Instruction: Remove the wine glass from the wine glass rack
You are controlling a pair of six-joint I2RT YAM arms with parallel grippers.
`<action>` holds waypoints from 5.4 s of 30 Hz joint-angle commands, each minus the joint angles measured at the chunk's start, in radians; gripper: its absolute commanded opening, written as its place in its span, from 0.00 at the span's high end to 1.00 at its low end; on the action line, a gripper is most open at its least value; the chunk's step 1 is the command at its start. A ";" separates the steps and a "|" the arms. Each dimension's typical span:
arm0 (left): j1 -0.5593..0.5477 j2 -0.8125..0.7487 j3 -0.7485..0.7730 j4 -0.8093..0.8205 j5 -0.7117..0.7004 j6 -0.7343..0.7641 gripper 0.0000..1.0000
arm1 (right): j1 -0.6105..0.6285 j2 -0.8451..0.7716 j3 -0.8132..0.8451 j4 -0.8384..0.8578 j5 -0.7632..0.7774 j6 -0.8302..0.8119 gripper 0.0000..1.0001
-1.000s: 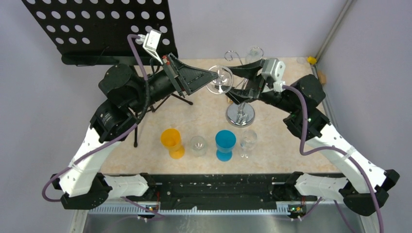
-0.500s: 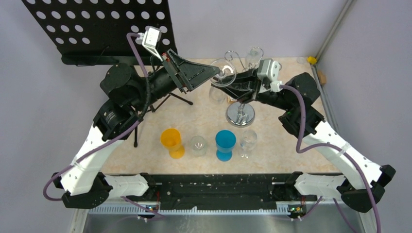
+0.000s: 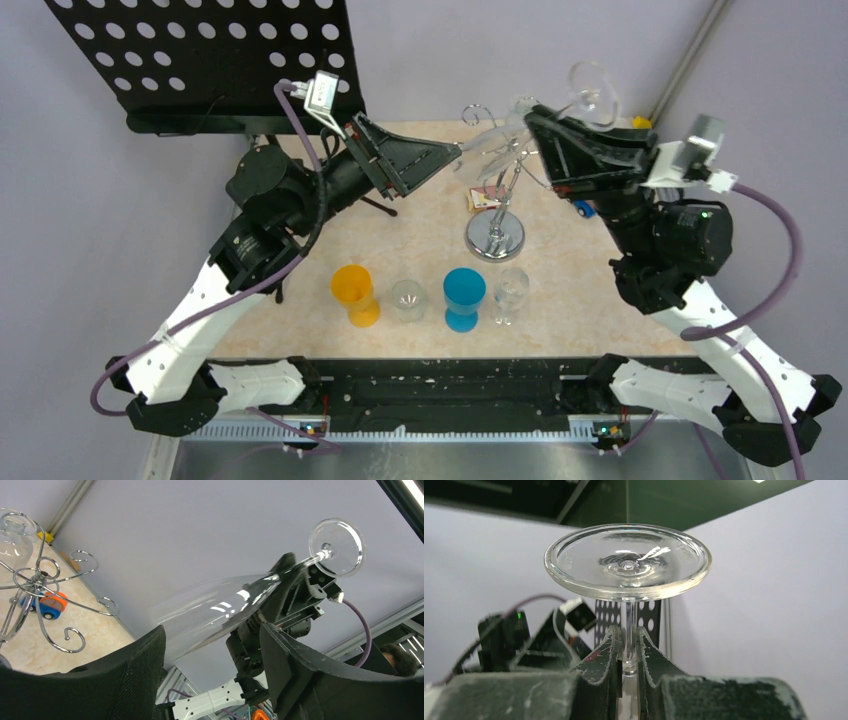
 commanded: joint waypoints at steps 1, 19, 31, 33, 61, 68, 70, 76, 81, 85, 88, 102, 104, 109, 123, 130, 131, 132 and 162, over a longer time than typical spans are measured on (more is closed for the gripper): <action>-0.003 0.017 -0.011 0.100 0.020 -0.007 0.30 | 0.004 -0.058 -0.030 0.227 0.243 0.161 1.00; -0.003 0.081 -0.005 0.338 0.229 -0.185 0.54 | 0.002 -0.075 -0.090 0.297 0.400 0.390 1.00; -0.004 0.115 0.002 0.424 0.281 -0.264 0.66 | 0.003 -0.094 -0.154 0.307 0.434 0.435 1.00; -0.004 0.115 0.003 0.424 0.275 -0.263 0.70 | 0.003 -0.098 -0.160 0.309 0.435 0.437 1.00; -0.004 0.188 0.079 0.428 0.223 -0.095 1.00 | 0.002 -0.256 -0.216 0.116 0.423 0.475 0.47; -0.004 0.214 0.081 0.452 0.226 -0.088 1.00 | 0.002 -0.373 -0.232 -0.094 0.446 0.479 0.46; -0.004 0.221 0.078 0.470 0.234 -0.089 1.00 | 0.003 -0.407 -0.235 -0.142 0.464 0.481 0.46; -0.016 0.246 0.072 0.524 0.261 -0.109 1.00 | 0.004 -0.461 -0.282 -0.189 0.520 0.510 0.46; -0.019 0.258 0.076 0.526 0.266 -0.087 1.00 | 0.003 -0.495 -0.278 -0.303 0.512 0.538 0.47; -0.047 0.261 0.086 0.463 0.273 0.003 1.00 | 0.004 -0.547 -0.268 -0.356 0.499 0.500 0.48; -0.091 0.272 0.120 0.357 0.269 0.138 1.00 | 0.004 -0.577 -0.261 -0.308 0.442 0.444 0.48; -0.346 0.512 0.410 -0.377 -0.004 0.714 1.00 | 0.003 -0.583 -0.103 -0.251 0.259 0.243 0.49; -0.371 0.568 0.468 -0.463 -0.042 0.761 1.00 | 0.004 -0.592 -0.104 -0.256 0.273 0.233 0.49; -0.407 0.680 0.540 -0.588 -0.105 0.824 1.00 | 0.004 -0.621 -0.109 -0.278 0.310 0.218 0.49; -0.454 0.872 0.600 -0.715 -0.111 0.931 1.00 | 0.003 -0.673 -0.120 -0.355 0.402 0.200 0.49; -0.466 0.935 0.640 -0.774 -0.135 0.981 1.00 | 0.004 -0.678 -0.120 -0.372 0.415 0.199 0.50; -0.466 0.941 0.643 -0.782 -0.135 0.986 1.00 | 0.003 -0.679 -0.121 -0.373 0.416 0.199 0.50; -0.468 0.946 0.646 -0.787 -0.137 0.988 1.00 | 0.003 -0.680 -0.122 -0.376 0.418 0.199 0.50; -0.472 0.976 0.719 -0.773 -0.138 0.953 0.65 | 0.003 -0.693 -0.142 -0.383 0.427 0.247 0.50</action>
